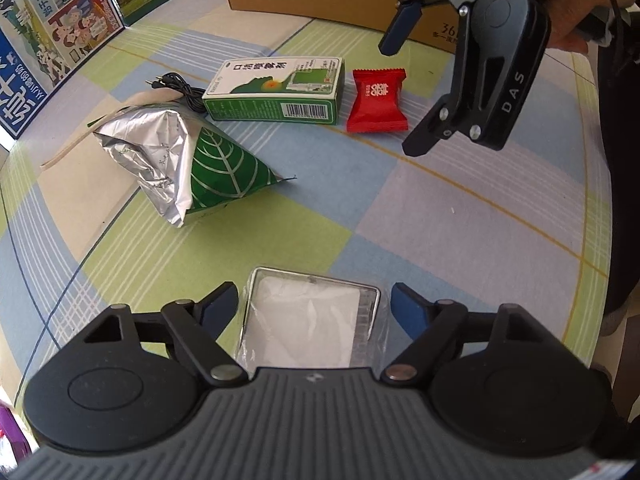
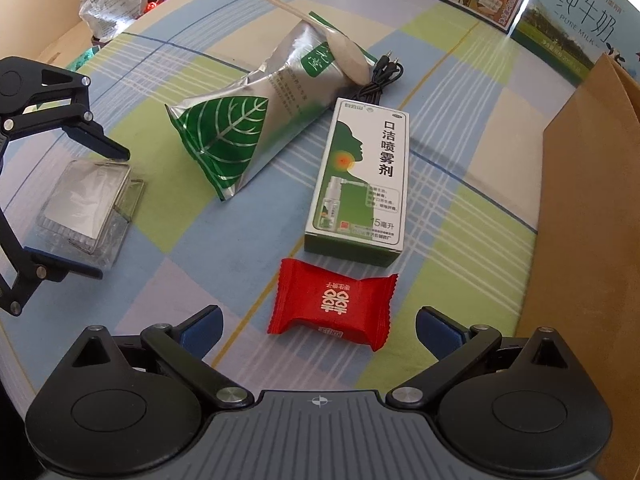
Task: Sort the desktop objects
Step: 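Close the left tool on the clear plastic tray while the right tool grasps the red candy, then carry the tray in the left tool while the right tool carries the candy to the box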
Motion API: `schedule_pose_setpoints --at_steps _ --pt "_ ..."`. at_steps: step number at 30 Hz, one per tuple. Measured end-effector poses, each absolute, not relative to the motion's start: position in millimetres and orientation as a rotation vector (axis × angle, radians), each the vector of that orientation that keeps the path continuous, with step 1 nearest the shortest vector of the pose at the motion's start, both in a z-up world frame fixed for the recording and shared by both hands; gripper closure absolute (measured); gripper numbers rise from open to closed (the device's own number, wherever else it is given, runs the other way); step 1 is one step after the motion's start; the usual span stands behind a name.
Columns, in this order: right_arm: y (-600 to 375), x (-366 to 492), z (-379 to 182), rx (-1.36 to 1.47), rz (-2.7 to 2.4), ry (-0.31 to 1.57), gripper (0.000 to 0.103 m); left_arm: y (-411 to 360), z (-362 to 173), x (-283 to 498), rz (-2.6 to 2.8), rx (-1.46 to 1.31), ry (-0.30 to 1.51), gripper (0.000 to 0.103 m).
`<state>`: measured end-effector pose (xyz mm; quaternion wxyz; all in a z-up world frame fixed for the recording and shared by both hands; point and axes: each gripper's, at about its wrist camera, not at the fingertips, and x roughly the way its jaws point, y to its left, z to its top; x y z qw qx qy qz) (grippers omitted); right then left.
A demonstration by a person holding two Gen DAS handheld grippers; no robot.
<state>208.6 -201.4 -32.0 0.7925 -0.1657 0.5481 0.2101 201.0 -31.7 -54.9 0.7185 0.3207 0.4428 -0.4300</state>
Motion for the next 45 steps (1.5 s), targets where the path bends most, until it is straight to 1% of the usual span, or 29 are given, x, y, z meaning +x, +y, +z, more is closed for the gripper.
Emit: schedule_pose_setpoints --at_steps 4,8,9,13,14,16,17,19,24,27,29,33,35,45 --pt "-206.0 211.9 -34.9 -0.345 0.443 1.182 0.002 -30.4 -54.9 200.8 -0.955 0.709 0.978 0.028" --pt "-207.4 215.5 -37.4 -0.328 0.431 1.182 0.003 -29.0 -53.5 199.7 -0.954 0.704 0.970 0.035" --pt "-207.5 216.5 -38.1 -0.322 0.430 1.181 0.005 -28.9 -53.4 199.2 -0.952 0.703 0.967 0.035" --pt "-208.1 220.3 -41.5 -0.291 0.422 1.192 0.022 -28.8 -53.7 197.9 -0.949 0.694 0.958 0.035" --pt "-208.0 220.7 -42.3 -0.289 0.420 1.194 0.025 -28.7 -53.8 197.7 -0.948 0.693 0.957 0.035" --pt "-208.7 220.9 -42.7 -0.279 0.421 1.194 0.033 -28.3 -54.0 197.6 -0.947 0.690 0.955 0.035" --pt "-209.5 220.3 -42.2 -0.267 0.421 1.193 0.035 -28.0 -54.0 197.9 -0.947 0.687 0.956 0.035" --pt "-209.6 220.5 -40.8 -0.260 0.419 1.189 0.044 -27.7 -54.2 198.6 -0.946 0.680 0.959 0.035" --pt "-208.2 218.7 -38.7 -0.253 0.421 1.180 0.055 -29.3 -56.3 199.8 -0.951 0.691 0.965 0.031" --pt "-207.8 216.0 -38.0 -0.250 0.421 1.174 0.062 -31.0 -60.5 199.0 -0.945 0.707 0.969 0.031" --pt "-207.3 214.5 -37.6 -0.244 0.423 1.175 0.062 -31.6 -62.6 197.9 -0.939 0.711 0.969 0.031" --pt "-205.3 210.2 -35.7 -0.236 0.431 1.171 0.062 -30.4 -60.9 197.2 -0.929 0.693 0.975 0.036" --pt "-204.8 206.9 -33.2 -0.230 0.436 1.167 0.062 -29.8 -59.7 194.3 -0.932 0.686 0.977 0.037" --pt "-204.8 187.0 -12.2 -0.221 0.456 1.131 0.062 -29.8 -43.4 176.9 -0.893 0.654 0.979 0.037"
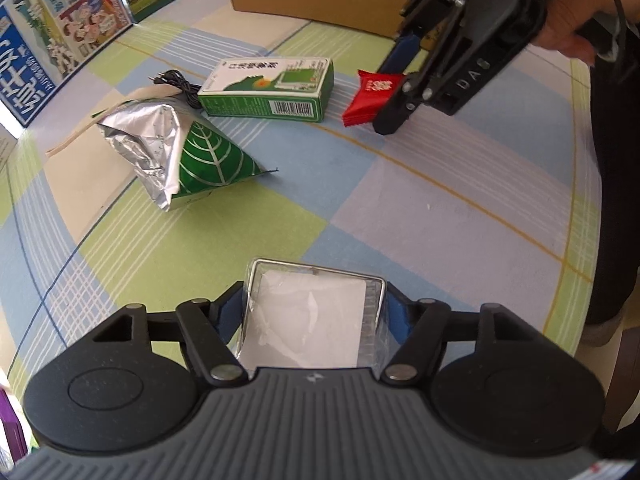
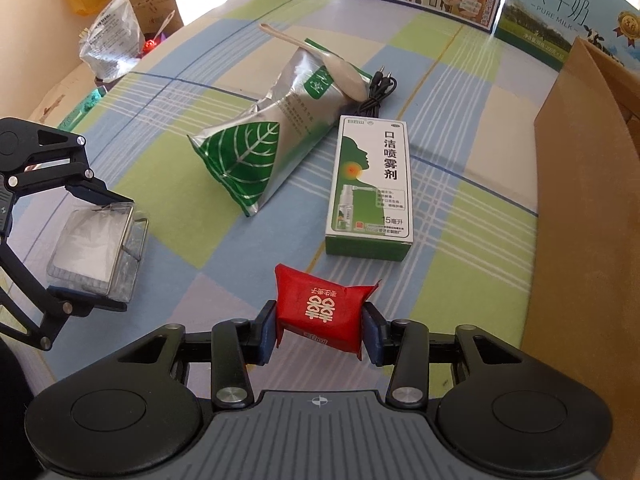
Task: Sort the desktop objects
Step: 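Carry the tray in the left tool while the right tool carries the candy to the box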
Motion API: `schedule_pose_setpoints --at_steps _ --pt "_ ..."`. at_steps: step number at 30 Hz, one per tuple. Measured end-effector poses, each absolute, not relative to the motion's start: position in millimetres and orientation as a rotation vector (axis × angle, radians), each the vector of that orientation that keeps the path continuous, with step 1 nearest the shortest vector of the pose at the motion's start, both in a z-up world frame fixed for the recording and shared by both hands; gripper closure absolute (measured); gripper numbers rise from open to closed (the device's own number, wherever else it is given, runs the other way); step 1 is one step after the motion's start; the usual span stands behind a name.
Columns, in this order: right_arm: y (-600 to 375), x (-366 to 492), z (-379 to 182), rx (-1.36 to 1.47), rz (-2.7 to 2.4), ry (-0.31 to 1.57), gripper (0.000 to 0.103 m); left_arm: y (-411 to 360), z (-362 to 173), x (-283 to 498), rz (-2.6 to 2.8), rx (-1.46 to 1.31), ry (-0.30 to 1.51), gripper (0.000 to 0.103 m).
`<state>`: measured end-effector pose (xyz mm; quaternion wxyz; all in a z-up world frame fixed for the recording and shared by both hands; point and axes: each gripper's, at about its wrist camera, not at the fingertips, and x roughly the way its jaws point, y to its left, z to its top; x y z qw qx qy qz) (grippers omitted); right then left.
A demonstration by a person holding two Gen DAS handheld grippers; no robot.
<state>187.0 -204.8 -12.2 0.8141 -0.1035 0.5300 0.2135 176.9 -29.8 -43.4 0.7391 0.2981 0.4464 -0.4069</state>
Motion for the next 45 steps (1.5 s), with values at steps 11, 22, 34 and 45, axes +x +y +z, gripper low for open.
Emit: schedule_pose_setpoints --at_steps 11,22,34,45 --pt "-219.6 161.4 37.8 -0.201 0.454 1.036 0.062 -45.2 0.8 159.0 -0.762 0.610 0.979 0.037" --pt "-259.5 137.9 99.2 -0.189 0.409 0.910 0.062 -90.8 59.4 144.0 -0.699 0.571 0.908 0.037" --pt "-321.0 117.9 140.1 -0.176 0.321 0.836 0.062 -168.3 102.2 131.7 -0.711 0.534 0.837 0.037" --pt "-376.2 105.3 151.8 -0.144 0.247 0.820 0.062 -229.3 114.3 122.0 -0.739 0.539 0.818 0.037"
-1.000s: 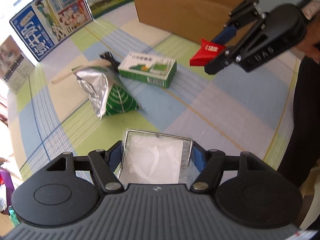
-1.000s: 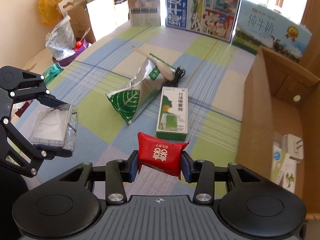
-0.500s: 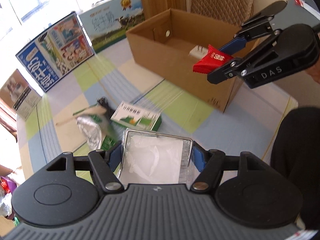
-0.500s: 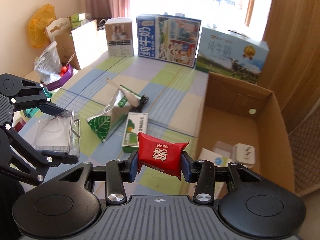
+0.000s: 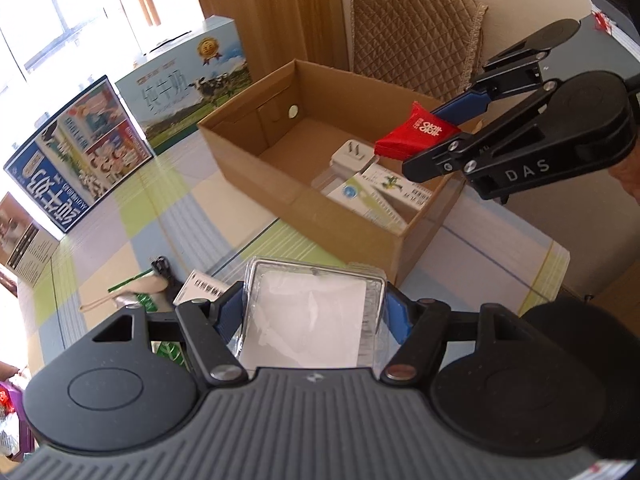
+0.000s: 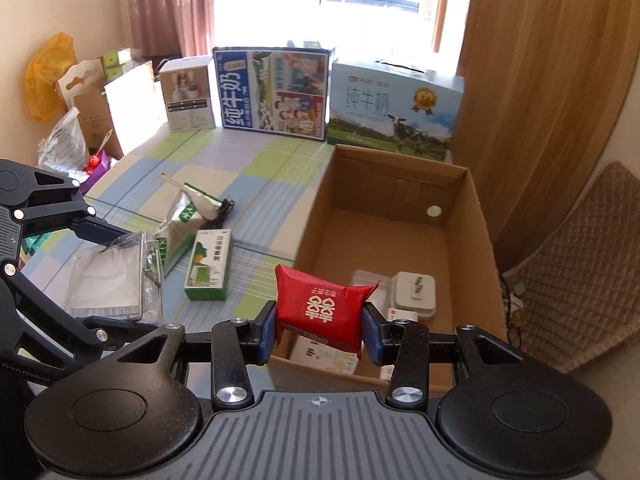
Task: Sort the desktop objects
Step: 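Carry the tray in the left tool while the right tool carries the candy to the box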
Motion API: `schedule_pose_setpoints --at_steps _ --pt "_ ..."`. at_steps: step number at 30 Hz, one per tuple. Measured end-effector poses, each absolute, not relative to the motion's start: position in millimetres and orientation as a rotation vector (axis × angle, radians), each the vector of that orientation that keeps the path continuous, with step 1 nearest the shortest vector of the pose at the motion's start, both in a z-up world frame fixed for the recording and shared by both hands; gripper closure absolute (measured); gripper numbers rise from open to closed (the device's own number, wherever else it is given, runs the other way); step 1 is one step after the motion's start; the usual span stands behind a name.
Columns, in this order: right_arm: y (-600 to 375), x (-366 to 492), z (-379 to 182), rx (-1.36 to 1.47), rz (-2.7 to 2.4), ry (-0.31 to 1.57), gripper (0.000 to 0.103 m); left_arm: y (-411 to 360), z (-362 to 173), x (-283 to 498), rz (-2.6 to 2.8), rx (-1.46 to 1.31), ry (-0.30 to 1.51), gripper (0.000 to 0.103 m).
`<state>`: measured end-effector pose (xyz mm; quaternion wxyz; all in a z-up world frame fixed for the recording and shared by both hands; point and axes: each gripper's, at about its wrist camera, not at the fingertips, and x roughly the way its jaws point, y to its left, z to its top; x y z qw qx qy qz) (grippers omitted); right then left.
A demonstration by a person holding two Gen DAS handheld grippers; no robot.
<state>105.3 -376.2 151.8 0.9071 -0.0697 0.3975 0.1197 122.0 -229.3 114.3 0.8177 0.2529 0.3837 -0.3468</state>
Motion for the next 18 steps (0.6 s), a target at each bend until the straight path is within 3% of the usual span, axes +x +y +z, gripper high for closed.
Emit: schedule_pose_setpoints --at_steps 18 --pt "-444.3 104.6 147.5 -0.078 0.160 0.830 0.062 -286.2 115.0 140.5 -0.713 0.412 0.832 0.037"
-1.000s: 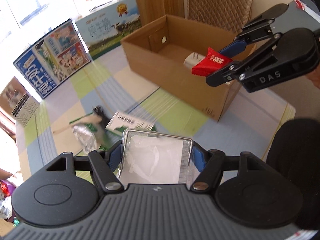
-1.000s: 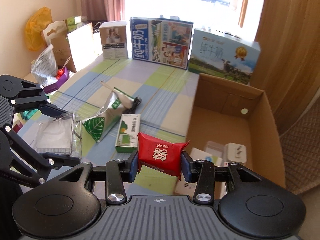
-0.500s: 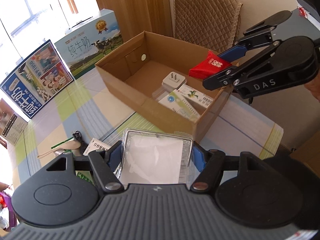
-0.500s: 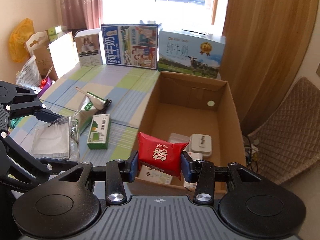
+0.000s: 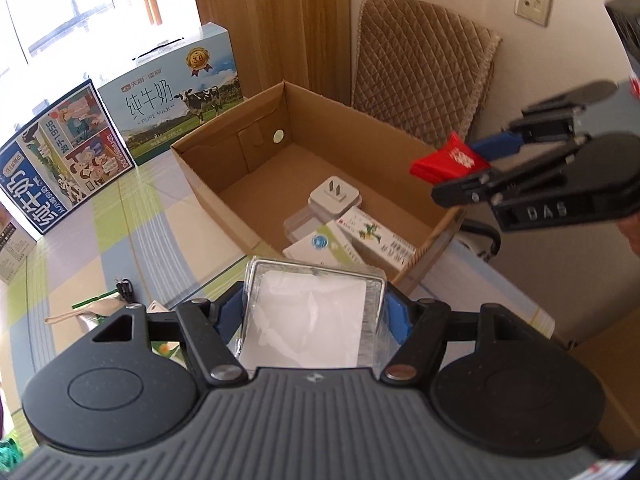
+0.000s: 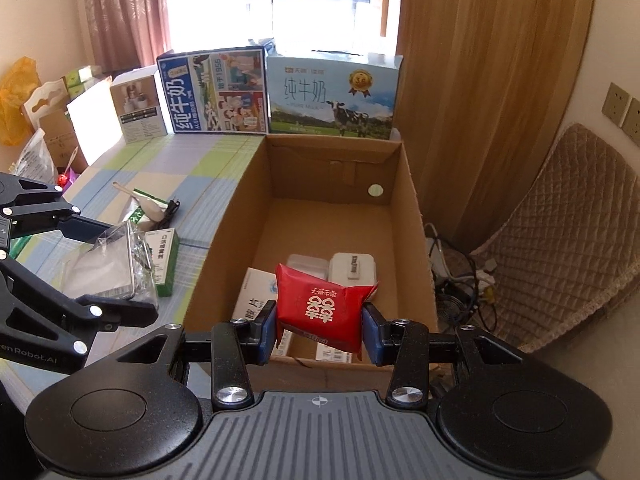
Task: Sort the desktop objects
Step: 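Carry the tray in the left tool while the right tool carries the candy to the box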
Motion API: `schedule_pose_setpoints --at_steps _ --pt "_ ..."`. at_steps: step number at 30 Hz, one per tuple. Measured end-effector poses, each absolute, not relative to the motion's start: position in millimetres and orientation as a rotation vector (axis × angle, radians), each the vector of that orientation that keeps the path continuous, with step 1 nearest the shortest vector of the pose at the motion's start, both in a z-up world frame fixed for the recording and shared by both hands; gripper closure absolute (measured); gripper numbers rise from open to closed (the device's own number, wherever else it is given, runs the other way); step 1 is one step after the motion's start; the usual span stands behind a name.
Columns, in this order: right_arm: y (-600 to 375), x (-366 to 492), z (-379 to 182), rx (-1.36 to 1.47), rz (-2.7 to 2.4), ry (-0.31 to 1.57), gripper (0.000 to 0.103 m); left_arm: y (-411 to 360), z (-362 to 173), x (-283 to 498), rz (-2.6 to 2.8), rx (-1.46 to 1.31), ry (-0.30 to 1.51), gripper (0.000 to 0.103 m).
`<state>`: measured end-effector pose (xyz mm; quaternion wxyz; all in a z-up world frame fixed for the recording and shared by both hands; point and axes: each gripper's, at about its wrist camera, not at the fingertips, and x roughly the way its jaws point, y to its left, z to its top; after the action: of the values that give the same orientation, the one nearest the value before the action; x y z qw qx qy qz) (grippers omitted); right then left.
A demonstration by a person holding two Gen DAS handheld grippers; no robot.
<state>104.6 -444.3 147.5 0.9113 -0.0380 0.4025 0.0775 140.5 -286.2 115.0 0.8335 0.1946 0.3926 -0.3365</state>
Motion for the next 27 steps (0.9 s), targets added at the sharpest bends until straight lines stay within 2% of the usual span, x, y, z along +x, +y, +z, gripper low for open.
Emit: schedule_pose_setpoints --at_steps 27 --pt "-479.7 132.4 127.0 -0.042 0.136 0.856 0.062 -311.6 95.7 177.1 -0.653 0.142 0.880 0.037"
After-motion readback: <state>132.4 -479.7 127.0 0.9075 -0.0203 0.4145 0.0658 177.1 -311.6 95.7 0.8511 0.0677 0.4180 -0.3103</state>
